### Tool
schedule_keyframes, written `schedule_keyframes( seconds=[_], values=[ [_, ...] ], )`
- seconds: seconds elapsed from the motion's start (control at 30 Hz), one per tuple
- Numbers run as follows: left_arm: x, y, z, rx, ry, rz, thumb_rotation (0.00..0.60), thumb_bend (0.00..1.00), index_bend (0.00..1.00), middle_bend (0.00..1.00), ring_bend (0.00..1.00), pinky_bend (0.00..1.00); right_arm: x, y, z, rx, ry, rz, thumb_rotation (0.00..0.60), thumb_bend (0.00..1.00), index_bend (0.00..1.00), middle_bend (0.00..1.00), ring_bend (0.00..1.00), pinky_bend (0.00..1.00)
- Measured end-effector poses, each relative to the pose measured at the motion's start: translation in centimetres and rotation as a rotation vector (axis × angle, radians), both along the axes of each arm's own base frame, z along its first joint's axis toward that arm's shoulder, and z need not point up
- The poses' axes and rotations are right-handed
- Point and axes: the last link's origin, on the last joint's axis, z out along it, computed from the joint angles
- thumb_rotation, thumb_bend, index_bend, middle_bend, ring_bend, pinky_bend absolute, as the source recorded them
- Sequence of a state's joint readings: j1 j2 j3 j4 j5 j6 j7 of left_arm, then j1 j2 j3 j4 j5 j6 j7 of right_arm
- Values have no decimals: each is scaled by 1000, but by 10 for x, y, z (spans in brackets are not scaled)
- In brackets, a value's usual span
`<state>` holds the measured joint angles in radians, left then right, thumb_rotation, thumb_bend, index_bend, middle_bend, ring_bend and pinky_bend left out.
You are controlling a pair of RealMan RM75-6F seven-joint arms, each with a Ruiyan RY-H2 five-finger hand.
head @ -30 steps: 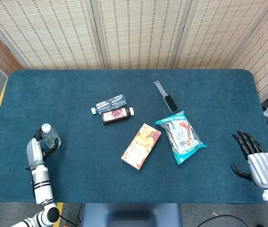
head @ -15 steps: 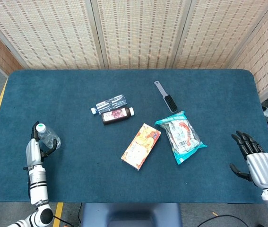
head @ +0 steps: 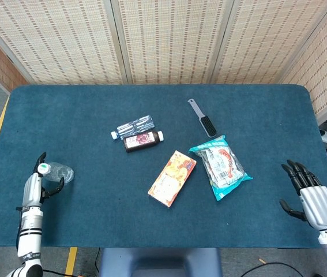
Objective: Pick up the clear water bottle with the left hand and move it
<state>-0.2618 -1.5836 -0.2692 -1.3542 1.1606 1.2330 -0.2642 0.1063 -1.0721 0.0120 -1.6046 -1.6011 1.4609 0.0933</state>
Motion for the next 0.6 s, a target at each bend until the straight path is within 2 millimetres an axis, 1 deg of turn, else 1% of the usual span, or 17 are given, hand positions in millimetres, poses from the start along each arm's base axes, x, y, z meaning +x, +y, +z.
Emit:
schedule_keyframes(
  seconds=[0.23,0.37,0.6],
  values=[
    [2,-2,-4,-47,11,-1,600,360,0,0,46,352,0,-1,-1,5,3,-3,600,245,0,0,0,164],
    [5,-2,-7,-61,10,-4,600,349,0,0,7,360,0,-1,-1,4,2,-3,600,245,0,0,0,164],
    [22,5,-18,-87,37,-43,600,333,0,0,0,369,0,-1,2,0,-5,-2,600,245,0,0,0,164]
  ],
)
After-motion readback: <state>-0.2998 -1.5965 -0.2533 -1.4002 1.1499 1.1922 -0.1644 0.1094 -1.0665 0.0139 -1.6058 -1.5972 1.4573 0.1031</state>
